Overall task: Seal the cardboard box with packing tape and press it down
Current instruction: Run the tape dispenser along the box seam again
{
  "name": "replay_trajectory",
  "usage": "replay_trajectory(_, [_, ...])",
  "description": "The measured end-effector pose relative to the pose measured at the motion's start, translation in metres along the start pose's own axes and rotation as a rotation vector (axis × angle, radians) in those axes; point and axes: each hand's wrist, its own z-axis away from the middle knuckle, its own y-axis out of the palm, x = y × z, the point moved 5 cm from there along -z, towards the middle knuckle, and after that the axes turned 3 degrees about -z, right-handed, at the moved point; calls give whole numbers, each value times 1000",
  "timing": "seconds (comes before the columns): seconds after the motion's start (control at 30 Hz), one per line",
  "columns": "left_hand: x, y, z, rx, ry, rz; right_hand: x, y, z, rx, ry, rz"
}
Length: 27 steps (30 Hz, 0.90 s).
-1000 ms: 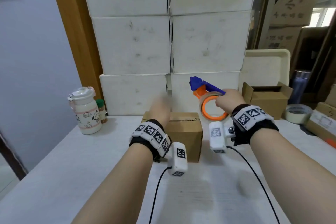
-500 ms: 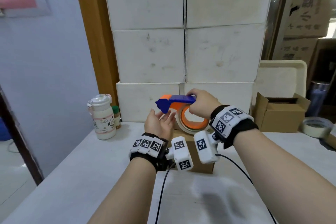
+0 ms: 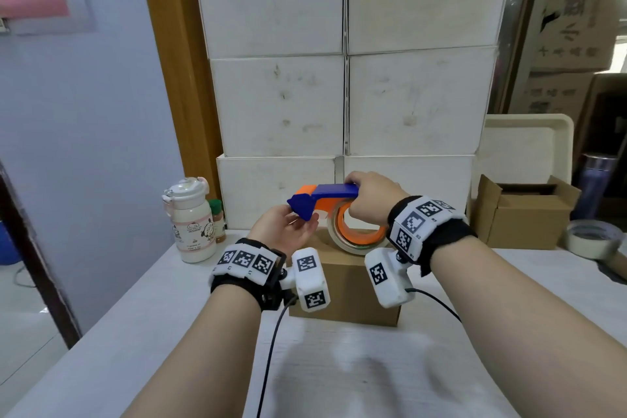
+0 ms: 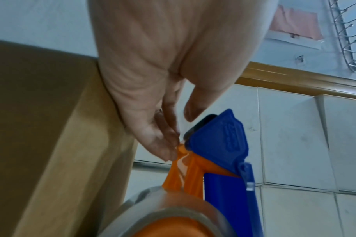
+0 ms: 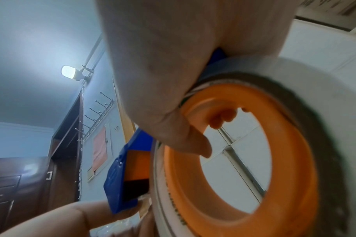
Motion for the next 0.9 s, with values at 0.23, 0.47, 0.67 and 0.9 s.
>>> replay_trajectory(0.23, [-4, -7, -2, -47, -75, 41, 5, 5, -4, 27, -38, 36])
replay_trajectory(0.47, [-6, -19, -21, -153, -11, -35, 5, 9, -7, 43, -79, 43])
replay_trajectory(0.67, [-7, -22, -20, -240, 57, -101, 5, 10, -5, 41, -108, 53])
replay_trajectory(0.9, [-6, -26, -12, -279, 25, -22, 4, 11, -4, 30, -91, -7])
